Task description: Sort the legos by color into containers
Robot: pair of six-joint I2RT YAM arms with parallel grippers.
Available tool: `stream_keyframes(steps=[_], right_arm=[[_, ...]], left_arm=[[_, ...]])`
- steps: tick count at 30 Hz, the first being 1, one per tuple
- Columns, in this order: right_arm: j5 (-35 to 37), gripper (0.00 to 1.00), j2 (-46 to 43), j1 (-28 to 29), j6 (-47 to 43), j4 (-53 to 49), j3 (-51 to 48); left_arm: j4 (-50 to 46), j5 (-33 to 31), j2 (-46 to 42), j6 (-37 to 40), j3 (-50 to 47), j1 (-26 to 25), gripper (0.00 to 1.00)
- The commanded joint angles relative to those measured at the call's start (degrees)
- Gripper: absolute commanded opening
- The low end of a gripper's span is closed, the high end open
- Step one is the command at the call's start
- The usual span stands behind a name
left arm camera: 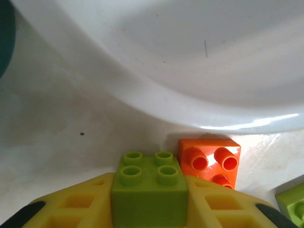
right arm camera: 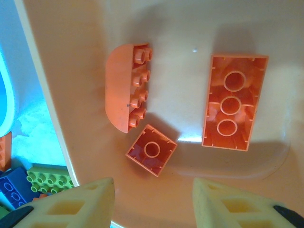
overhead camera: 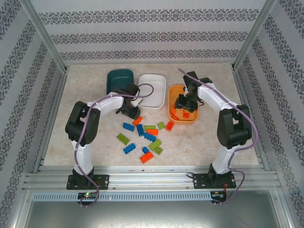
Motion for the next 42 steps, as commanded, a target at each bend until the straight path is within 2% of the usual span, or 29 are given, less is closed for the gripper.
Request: stream_keyframes(steps=[1,10,13,17,21,25,28,36,42], right_arm=[[-0.44,0.47,0.41,0.52,0.99,-0.59,0.63],[-1.48,0.46,0.46,1.33,0.65,0.62,0.3],[-1.58,0.46,-0.77,2.11,-0.91,-0.26,-0.59],[-2.87,0.47,-4.17,4.13,-2.72,-0.58,-2.97],[-4.49,0.49,-7.18,9.9,-8.14,-0.14,-4.91],[0.14,0.52,-7.54,17.46,-15.69,-0.39,-5.33],[1.79,0.53,-6.0,20.81,-18.15,-0.35,-4.89],[7.68,0.56,0.16,23.97,-20.95,-0.06,-2.6],[7.21,0.58,3.71,23.94,-20.83,0.82,-1.22]], left_arm=[[-3.46,-1.17,-1.94,-0.18,0.9,-0.36,0.35],[-7.97,-4.87,-13.59,-3.98,-1.83,0.3,0.34],[-11.2,-8.16,-17.22,-4.4,1.02,1.32,0.34],[-14.75,-10.78,-17.37,-4.69,7.68,4.55,0.33],[-17.14,-11.48,-12.46,-6.47,14.89,8.94,0.33],[-18.56,-12.63,-4.38,-8.23,22.34,11.28,0.31],[-19.63,-11.99,1.76,-9.76,27.02,12.81,0.31],[-20.67,-9.84,12.58,-10.26,35.89,13.34,0.31],[-19.2,-5.6,15.55,-9.28,36.58,13.45,0.31]])
